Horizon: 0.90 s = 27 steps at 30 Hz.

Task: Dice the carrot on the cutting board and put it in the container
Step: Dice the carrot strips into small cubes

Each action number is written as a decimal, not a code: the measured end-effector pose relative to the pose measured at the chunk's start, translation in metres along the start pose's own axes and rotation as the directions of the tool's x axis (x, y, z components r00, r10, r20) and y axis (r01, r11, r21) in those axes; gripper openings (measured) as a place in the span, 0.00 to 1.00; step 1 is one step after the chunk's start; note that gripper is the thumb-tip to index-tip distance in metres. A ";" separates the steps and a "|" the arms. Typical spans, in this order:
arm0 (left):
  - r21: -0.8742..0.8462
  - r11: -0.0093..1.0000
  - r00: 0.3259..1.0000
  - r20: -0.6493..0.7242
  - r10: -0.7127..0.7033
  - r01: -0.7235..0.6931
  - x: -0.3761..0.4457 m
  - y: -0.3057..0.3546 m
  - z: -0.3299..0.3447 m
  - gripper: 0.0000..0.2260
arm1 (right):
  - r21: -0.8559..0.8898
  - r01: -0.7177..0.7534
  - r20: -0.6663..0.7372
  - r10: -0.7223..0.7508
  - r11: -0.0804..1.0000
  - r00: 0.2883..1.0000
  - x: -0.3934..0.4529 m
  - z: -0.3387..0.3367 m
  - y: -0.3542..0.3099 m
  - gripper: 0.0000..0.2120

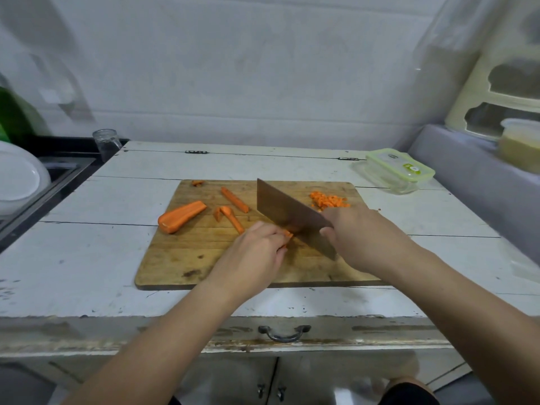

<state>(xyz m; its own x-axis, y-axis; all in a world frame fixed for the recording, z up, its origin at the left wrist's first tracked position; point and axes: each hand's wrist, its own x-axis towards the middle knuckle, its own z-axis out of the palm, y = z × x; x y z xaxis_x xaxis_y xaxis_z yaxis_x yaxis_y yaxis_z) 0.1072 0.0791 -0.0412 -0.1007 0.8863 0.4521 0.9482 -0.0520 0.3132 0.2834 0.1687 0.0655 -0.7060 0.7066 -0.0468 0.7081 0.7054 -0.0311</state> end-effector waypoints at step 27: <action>0.015 1.000 1.000 -0.014 0.003 -0.003 -0.003 0.003 -0.002 0.12 | 0.023 -0.029 -0.053 0.030 0.999 0.998 0.010 0.005 0.004 0.07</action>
<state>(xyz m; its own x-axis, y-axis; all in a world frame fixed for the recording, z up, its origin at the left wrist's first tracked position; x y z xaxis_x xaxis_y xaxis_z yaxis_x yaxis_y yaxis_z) 0.1093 0.0751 -0.0401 -0.1022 0.8796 0.4646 0.9529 -0.0475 0.2997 0.2788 0.1786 0.0597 -0.6840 0.7295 0.0052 0.7283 0.6832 -0.0528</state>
